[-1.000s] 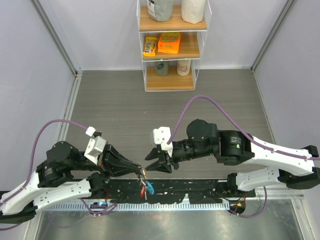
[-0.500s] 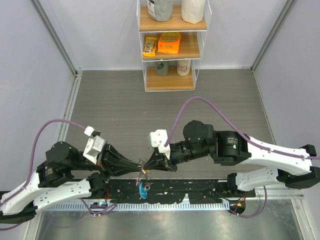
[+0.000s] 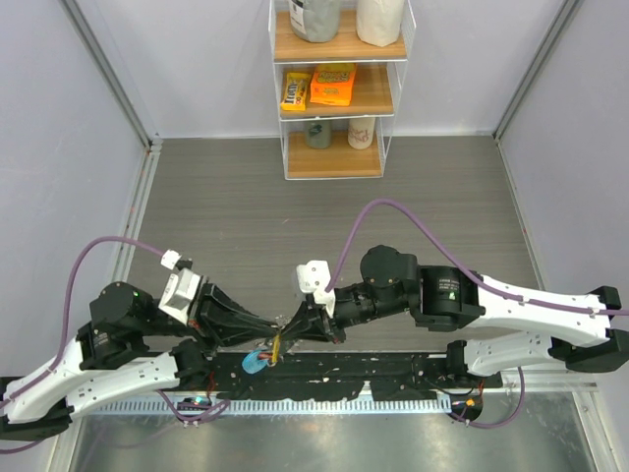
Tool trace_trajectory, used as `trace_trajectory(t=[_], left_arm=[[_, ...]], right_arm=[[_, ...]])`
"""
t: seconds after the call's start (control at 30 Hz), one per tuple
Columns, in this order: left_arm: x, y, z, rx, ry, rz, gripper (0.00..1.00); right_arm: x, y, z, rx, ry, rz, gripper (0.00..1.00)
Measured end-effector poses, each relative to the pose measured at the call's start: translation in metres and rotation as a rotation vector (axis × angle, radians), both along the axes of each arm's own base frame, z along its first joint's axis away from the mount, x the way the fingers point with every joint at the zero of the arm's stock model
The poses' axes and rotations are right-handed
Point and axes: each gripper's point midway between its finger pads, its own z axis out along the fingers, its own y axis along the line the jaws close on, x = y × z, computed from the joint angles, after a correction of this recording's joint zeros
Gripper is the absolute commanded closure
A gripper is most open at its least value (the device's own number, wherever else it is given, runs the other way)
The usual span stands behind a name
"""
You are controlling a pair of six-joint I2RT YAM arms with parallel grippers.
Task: Put the keys on the keyring
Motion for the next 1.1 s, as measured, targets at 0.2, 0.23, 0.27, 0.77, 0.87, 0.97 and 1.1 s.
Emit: trace_trajectory(t=[0.2, 0.23, 0.27, 0.77, 0.87, 0.97, 1.1], left_arm=[[-0.002, 0.001, 0.014, -0.055, -0.011, -0.011, 1.0], [-0.002, 0.001, 0.016, -0.061, -0.013, -0.011, 1.0], [-0.003, 0.001, 0.017, -0.066, -0.015, -0.011, 1.0], [0.008, 0.004, 0.022, -0.094, -0.016, 0.055, 1.0], [0.02, 0.003, 0.019, -0.086, -0.014, 0.123, 1.0], [0.032, 0.001, 0.016, -0.074, -0.007, 0.179, 1.0], [0.048, -0.003, 0.01, -0.045, 0.001, 0.256, 1.0]], right_arm=[[0.001, 0.002, 0.002, 0.007, 0.013, -0.012, 0.91], [0.002, 0.002, 0.002, 0.007, 0.013, -0.019, 0.91], [0.003, 0.002, 0.002, 0.007, 0.013, -0.025, 0.91], [0.031, -0.034, 0.026, 0.093, -0.023, -0.218, 0.49], [0.035, -0.046, 0.025, 0.108, -0.024, -0.255, 0.44], [0.038, -0.052, 0.016, 0.102, -0.02, -0.278, 0.39], [0.039, -0.054, -0.004, 0.067, -0.017, -0.287, 0.3]])
